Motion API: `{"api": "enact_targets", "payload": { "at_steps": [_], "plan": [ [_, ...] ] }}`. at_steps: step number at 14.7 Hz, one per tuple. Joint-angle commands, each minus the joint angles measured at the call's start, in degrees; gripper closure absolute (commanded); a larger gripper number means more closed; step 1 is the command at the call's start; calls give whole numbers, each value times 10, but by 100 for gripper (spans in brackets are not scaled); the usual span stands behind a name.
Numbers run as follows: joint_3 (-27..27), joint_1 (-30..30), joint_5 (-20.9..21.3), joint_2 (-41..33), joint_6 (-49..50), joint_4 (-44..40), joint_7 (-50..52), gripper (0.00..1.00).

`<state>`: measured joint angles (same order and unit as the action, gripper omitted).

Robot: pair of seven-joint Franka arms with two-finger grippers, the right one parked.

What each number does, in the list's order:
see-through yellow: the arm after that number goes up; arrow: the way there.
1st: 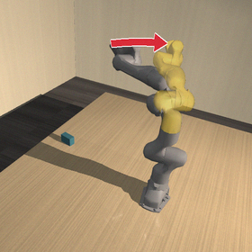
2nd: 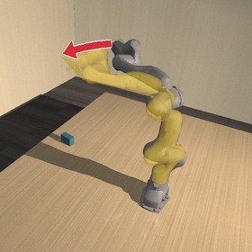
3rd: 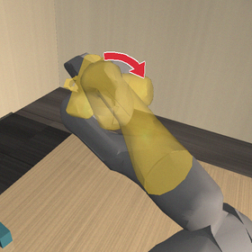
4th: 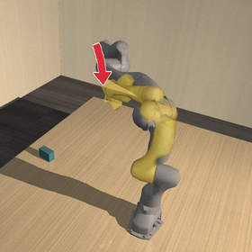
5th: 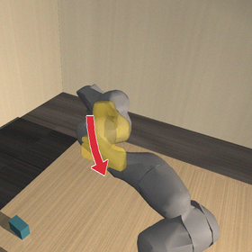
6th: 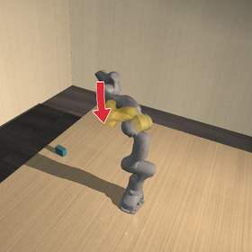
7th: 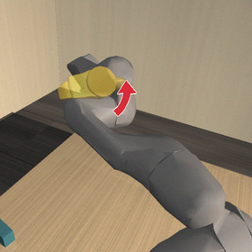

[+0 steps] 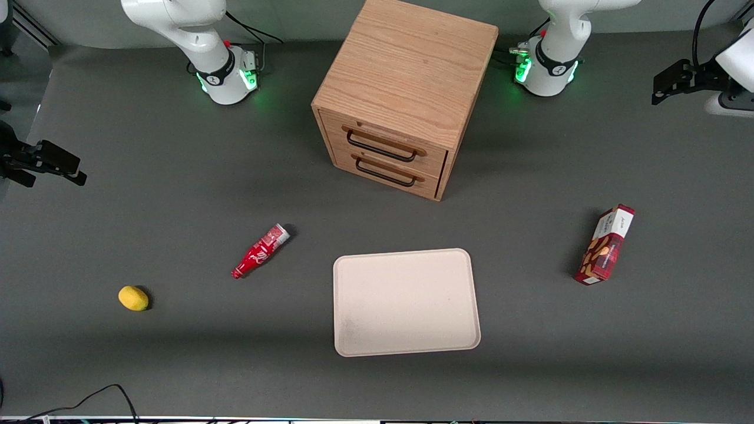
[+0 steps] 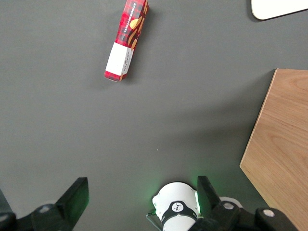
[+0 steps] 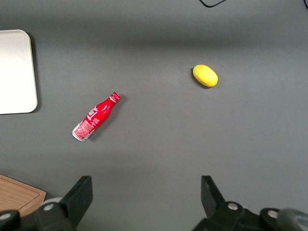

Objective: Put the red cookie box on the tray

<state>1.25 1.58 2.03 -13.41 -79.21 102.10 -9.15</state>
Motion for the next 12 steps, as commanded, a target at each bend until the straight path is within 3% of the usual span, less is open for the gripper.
{"api": "enact_targets", "payload": {
  "at_steps": [1, 9, 12],
  "plan": [
    [2, -3, 3, 5, 18, -17, 11, 0],
    [1, -3, -3, 8, 19, -25, 11, 0],
    [-3, -3, -2, 45, 28, -90, 3, 0]
  ]
}}
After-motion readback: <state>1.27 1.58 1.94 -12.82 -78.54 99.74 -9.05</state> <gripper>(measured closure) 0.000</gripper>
